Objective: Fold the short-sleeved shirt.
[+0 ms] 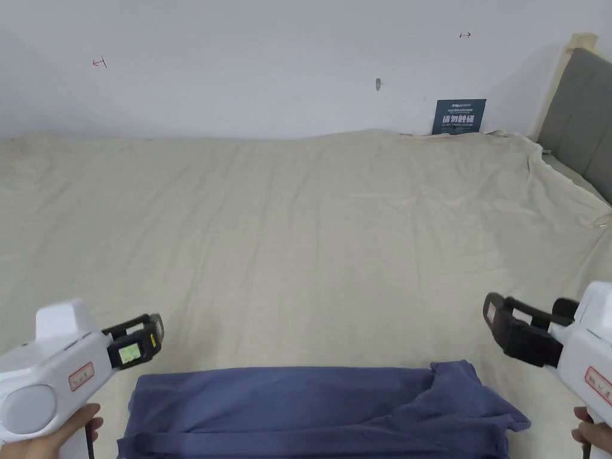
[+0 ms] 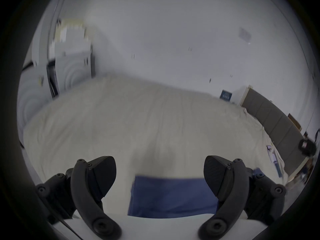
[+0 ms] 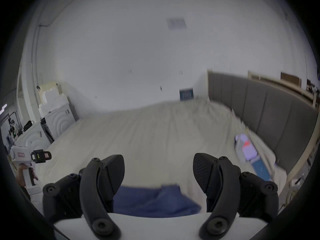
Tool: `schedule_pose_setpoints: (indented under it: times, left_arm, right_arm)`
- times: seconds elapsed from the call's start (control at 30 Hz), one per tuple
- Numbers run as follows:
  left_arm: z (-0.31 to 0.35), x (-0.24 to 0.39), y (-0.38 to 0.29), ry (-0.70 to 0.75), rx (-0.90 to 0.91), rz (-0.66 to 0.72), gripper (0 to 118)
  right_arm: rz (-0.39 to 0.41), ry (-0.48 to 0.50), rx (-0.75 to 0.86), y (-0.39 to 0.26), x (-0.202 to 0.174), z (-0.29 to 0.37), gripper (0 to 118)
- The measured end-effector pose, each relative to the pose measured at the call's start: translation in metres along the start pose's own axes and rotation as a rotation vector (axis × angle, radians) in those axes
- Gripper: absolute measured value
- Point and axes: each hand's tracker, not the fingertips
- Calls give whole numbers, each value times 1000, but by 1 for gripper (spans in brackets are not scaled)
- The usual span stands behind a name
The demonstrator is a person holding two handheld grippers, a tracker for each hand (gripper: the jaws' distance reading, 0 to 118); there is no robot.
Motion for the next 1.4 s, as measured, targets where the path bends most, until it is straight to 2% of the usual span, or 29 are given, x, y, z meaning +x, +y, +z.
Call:
schedule_pose_setpoints:
  times: [0.07,0.13,0.23,0.27,0.33,0.53,0.8,1.17,1.27,1.4]
  left_arm:
    - [12,14,12,32,109,-48,103]
    - [15,20,20,46,184,-96,90]
    - [20,31,30,39,255,-122,51]
    - [21,32,34,16,262,-119,27]
    - [23,34,38,-37,276,-106,3]
    - [27,37,41,-57,304,-102,0]
    - [19,29,39,-88,240,-111,0]
    - [-31,-53,0,-292,-164,143,0]
    - [-47,-79,-17,-309,-277,183,0]
    - [-62,-105,-35,-324,-337,204,0]
  right_arm:
    - [53,-26,89,13,-14,5,82]
    - [105,-68,156,20,-25,8,66]
    - [121,-77,218,29,-44,12,24]
    - [122,-77,227,31,-46,13,5]
    - [122,-86,257,34,-53,14,2]
    - [134,-89,273,37,-58,12,0]
    - [133,-83,256,34,-51,4,0]
    - [130,-89,206,24,-48,0,0]
    - [128,-95,193,21,-47,-4,0]
    - [128,-103,169,16,-47,-9,0]
